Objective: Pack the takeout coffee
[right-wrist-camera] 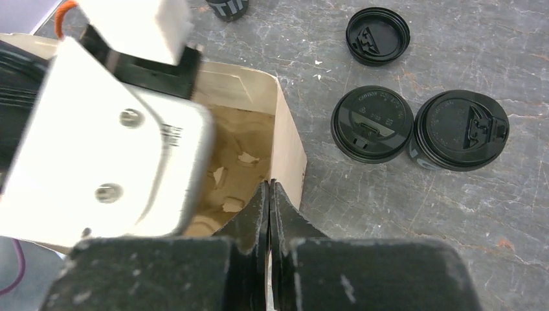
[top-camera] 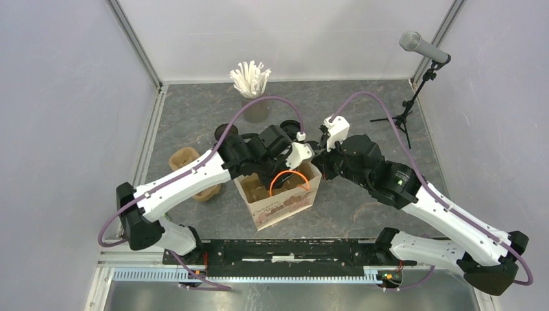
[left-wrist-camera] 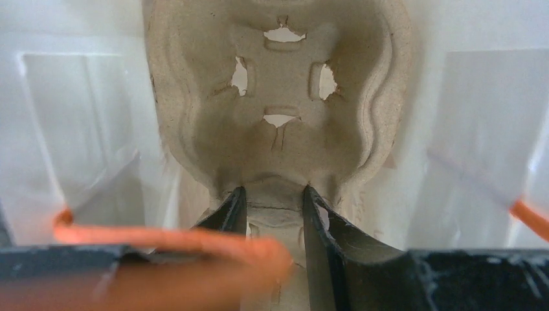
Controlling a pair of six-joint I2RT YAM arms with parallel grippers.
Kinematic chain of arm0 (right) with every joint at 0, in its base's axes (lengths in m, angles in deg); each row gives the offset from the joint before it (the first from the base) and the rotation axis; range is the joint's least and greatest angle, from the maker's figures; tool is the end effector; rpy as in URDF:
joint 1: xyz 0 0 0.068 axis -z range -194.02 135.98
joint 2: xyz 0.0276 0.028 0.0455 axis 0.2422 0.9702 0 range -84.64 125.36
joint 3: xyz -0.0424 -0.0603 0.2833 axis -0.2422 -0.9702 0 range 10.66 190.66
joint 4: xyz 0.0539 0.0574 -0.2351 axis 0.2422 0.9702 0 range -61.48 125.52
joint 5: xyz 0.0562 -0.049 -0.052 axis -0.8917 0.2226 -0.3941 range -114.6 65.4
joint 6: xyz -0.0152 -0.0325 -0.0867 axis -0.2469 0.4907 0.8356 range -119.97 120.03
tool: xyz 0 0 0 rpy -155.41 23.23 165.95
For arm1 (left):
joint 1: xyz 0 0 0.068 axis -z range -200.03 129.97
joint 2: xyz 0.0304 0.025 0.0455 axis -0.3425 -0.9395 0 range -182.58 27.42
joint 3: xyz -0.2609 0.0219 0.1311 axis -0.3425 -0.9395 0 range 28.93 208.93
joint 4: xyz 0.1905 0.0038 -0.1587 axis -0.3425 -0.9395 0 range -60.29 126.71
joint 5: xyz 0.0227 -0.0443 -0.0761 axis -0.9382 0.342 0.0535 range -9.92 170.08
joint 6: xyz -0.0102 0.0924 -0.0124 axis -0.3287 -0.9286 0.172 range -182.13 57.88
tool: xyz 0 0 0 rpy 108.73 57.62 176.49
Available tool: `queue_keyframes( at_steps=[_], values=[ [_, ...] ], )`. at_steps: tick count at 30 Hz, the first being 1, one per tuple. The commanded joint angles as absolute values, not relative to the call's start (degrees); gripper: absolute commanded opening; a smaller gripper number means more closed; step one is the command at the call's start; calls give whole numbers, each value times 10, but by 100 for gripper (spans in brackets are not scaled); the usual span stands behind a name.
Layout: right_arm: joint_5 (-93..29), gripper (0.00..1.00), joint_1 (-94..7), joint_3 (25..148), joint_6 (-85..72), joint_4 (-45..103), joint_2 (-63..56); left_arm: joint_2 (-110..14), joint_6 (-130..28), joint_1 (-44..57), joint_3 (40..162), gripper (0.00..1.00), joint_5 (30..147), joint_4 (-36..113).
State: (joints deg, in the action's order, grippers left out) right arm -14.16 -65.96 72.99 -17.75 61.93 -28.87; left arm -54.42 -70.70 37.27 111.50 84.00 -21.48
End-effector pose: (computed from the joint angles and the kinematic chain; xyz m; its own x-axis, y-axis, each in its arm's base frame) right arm 0.1493 0.1656 0.3637 -0.4712 -0.1146 -0.8745 -0.5574 0.8072 0.1945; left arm 0.1544 -0.2510 0.3246 -0.3223 0.7773 -0.5404 0.9177 0.3967 0.0232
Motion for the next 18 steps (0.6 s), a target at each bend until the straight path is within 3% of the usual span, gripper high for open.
queue_keyframes(
  at_steps=[1,6,9,12,15,16,18],
  values=[
    [-151,0,-658,715,-189,600,-299,-566,-674,379,1139,24,819,-222],
    [-153,0,-658,696,-194,587,-308,-571,-666,380,1139,36,820,-214],
    [-158,0,-658,685,-192,576,-314,-568,-654,380,1148,53,821,-212],
    [-155,0,-658,689,-184,580,-311,-559,-650,380,1151,82,814,-205],
    [-150,0,-658,684,-186,574,-319,-547,-643,380,1164,87,811,-208],
    [-149,0,-658,681,-188,571,-321,-544,-635,379,1170,100,809,-211],
    [-146,0,-658,671,-194,565,-330,-534,-618,380,1183,100,813,-216]
  ],
)
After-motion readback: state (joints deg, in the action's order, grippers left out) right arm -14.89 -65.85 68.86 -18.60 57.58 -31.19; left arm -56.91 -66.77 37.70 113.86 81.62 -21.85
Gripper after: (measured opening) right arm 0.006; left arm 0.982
